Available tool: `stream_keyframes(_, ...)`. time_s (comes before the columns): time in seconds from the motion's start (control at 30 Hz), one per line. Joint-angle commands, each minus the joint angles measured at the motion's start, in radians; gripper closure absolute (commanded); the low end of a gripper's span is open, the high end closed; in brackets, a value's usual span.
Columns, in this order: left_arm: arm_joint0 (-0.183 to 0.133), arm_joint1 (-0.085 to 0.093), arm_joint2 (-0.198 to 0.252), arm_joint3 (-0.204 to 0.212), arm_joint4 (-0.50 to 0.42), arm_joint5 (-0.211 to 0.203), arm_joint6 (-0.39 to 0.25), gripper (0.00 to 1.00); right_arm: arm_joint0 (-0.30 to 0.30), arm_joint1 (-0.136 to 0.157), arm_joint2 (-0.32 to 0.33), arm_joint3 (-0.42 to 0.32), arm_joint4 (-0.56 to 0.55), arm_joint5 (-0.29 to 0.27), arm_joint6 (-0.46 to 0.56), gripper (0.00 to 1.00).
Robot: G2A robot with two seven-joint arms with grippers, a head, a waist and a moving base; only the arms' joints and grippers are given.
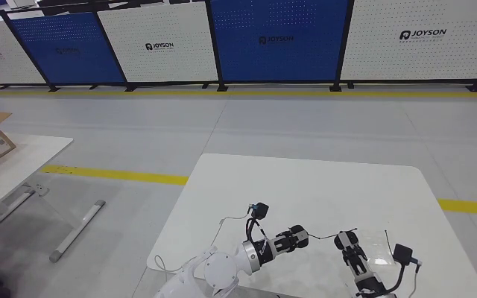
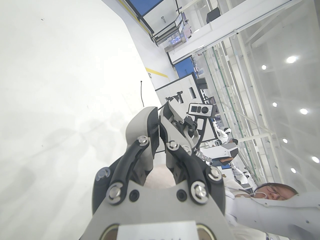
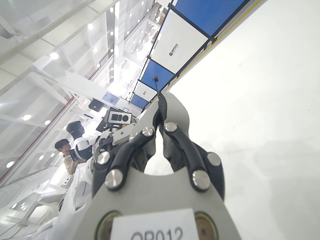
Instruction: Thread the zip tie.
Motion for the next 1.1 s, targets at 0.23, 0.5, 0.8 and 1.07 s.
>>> stream_keyframes(0.23, 0.000, 0.000, 0.000, 0.000, 0.000, 0.000, 0.000, 1.00, -0.012, -0.004, 0.011, -0.011, -0.009, -0.004, 0.004, 1.00)
stream_keyframes(0.5, 0.000, 0.000, 0.000, 0.000, 0.000, 0.000, 0.000, 1.00, 0.000, -0.010, 0.003, -0.005, -0.025, 0.014, 0.024, 1.00)
stream_keyframes(0.8, 0.000, 0.000, 0.000, 0.000, 0.000, 0.000, 0.000, 1.00, 0.004, -0.016, 0.000, -0.002, -0.025, 0.007, 0.028, 1.00)
stream_keyframes(1.07, 0.000, 0.000, 0.000, 0.000, 0.000, 0.000, 0.000, 1.00, 0.010, -0.022, -0.006, 0.009, -0.024, 0.000, 0.029, 1.00)
